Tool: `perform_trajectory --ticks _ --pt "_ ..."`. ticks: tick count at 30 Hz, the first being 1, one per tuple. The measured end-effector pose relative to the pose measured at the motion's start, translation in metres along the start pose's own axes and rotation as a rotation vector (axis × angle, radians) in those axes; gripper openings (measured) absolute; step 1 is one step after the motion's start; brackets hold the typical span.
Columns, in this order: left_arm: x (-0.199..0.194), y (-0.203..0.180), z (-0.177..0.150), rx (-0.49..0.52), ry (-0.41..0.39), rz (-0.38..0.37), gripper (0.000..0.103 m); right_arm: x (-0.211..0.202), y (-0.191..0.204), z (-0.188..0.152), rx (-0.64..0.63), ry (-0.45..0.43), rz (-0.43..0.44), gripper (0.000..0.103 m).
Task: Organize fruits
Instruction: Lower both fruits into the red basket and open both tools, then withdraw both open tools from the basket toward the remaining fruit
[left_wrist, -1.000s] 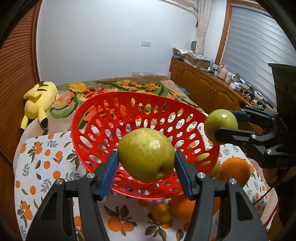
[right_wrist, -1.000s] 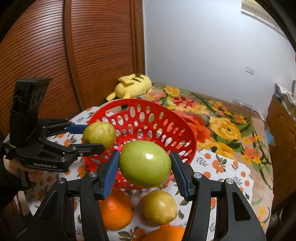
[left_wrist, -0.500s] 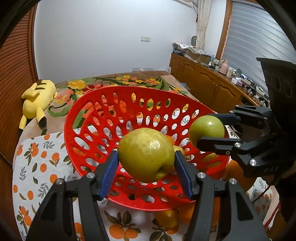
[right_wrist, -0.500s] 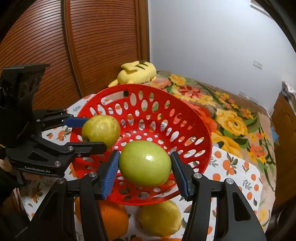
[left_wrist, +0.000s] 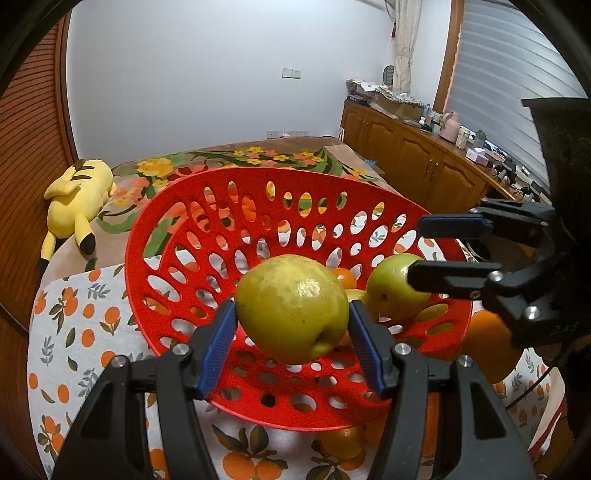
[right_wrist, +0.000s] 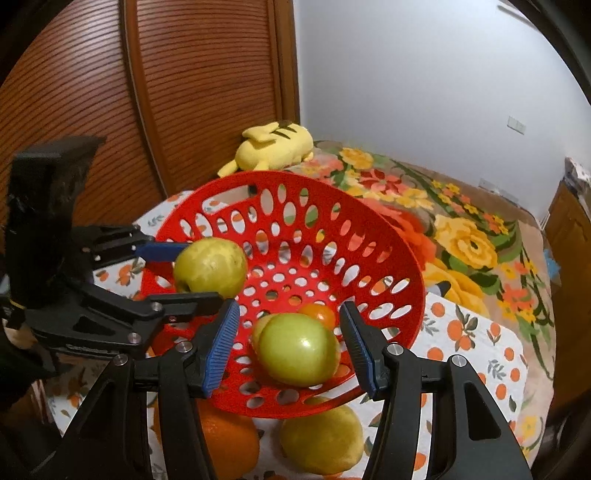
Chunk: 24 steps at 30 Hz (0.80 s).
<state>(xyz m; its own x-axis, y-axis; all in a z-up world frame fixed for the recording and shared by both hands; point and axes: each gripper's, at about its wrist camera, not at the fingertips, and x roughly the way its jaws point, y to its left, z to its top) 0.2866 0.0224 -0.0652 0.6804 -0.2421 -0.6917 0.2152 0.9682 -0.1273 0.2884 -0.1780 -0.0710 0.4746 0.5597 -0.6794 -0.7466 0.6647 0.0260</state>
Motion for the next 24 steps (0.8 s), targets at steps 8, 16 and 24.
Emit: perform_trajectory --ticks 8,16,24 --pt "0.004 -0.002 0.001 0.004 0.017 0.014 0.061 -0.012 -0.003 -0.005 0.025 -0.022 -0.009 0.057" --pt "-0.012 -0.004 0.002 -0.012 -0.028 0.014 0.061 -0.034 0.000 -0.013 0.048 -0.046 -0.028 0.057" --pt "-0.048 -0.013 -0.008 0.004 -0.072 0.009 0.061 -0.064 0.017 -0.024 0.070 -0.095 -0.047 0.057"
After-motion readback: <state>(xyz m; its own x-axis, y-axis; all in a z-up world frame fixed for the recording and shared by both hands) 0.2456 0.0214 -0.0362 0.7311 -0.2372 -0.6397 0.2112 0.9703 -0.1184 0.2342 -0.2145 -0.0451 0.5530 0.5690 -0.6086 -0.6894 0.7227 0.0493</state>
